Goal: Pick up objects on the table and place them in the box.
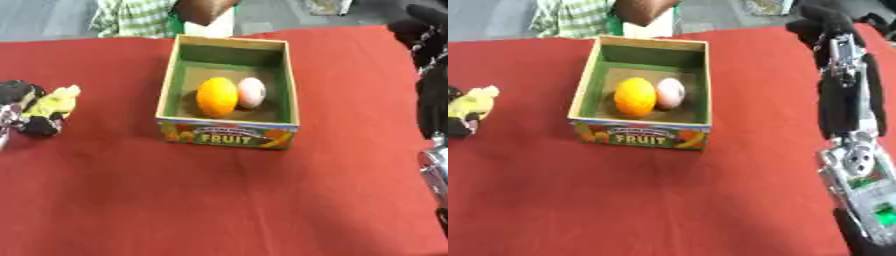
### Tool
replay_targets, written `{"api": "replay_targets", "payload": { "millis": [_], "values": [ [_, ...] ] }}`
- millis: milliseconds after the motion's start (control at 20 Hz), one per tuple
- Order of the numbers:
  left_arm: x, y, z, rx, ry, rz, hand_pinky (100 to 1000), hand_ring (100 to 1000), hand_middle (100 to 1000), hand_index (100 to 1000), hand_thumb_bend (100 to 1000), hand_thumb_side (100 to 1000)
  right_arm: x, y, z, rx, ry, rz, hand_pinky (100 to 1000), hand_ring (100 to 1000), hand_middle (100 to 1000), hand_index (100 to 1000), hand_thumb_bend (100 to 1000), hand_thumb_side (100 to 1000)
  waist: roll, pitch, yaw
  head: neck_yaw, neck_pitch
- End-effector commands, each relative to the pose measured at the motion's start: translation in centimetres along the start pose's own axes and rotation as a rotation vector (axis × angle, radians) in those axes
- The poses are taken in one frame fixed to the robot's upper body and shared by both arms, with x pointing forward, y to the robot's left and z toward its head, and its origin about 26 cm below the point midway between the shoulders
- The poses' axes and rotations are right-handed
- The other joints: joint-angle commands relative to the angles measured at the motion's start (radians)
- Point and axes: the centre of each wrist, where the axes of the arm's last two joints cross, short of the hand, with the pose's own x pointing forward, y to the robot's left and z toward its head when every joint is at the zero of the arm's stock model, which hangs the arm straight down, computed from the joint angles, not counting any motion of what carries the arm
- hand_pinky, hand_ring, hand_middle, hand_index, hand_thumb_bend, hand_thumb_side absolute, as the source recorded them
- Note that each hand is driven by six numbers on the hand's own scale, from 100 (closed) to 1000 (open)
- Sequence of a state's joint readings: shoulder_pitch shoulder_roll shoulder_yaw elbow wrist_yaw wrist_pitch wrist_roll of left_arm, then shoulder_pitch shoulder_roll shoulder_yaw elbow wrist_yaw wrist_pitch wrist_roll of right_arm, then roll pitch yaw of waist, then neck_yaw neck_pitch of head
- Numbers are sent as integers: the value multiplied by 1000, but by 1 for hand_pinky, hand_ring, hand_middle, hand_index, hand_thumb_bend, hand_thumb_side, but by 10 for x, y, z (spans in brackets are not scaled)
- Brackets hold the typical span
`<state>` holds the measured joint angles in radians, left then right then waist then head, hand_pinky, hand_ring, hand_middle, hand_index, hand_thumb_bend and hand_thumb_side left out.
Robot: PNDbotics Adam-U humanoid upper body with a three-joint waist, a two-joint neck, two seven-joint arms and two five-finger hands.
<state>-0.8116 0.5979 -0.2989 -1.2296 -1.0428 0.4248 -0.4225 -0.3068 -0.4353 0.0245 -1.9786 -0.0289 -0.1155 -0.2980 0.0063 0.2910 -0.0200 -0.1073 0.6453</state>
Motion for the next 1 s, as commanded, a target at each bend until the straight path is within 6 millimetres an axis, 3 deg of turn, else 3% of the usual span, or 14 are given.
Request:
{"api": "replay_targets", "payload": {
  "millis": [50,350,400,500,700,1000],
  "values": [
    [-1,23,3,190,22,-77,223,425,363,501,100,286,7,-4,-4,0,-30,12,904,805,652,815,100,1000,-1,-21,-1,2,-6],
    [1,28,4,284,30,-138,223,425,363,501,100,286,7,-4,-4,-2,-31,11,904,805,652,815,100,1000,-1,-22,-1,1,-4],
    [0,34,5,308,36,-139,132,288,223,339,100,253,7,-4,-4,0,-29,11,904,804,652,815,100,1000,0,-27,-2,4,3],
    [-1,63,11,421,58,-123,123,269,210,318,100,240,7,-4,-3,7,-25,9,903,804,652,815,100,1000,3,-37,-4,13,16],
    [32,110,33,670,2,-108,113,239,196,291,100,232,7,-5,-4,7,-27,12,904,804,652,815,100,1000,9,-37,4,20,13],
    [84,140,68,896,-138,-3,111,226,188,254,100,237,8,-4,-6,12,-33,7,903,804,652,815,100,1000,16,-39,2,35,7]
  ]
}}
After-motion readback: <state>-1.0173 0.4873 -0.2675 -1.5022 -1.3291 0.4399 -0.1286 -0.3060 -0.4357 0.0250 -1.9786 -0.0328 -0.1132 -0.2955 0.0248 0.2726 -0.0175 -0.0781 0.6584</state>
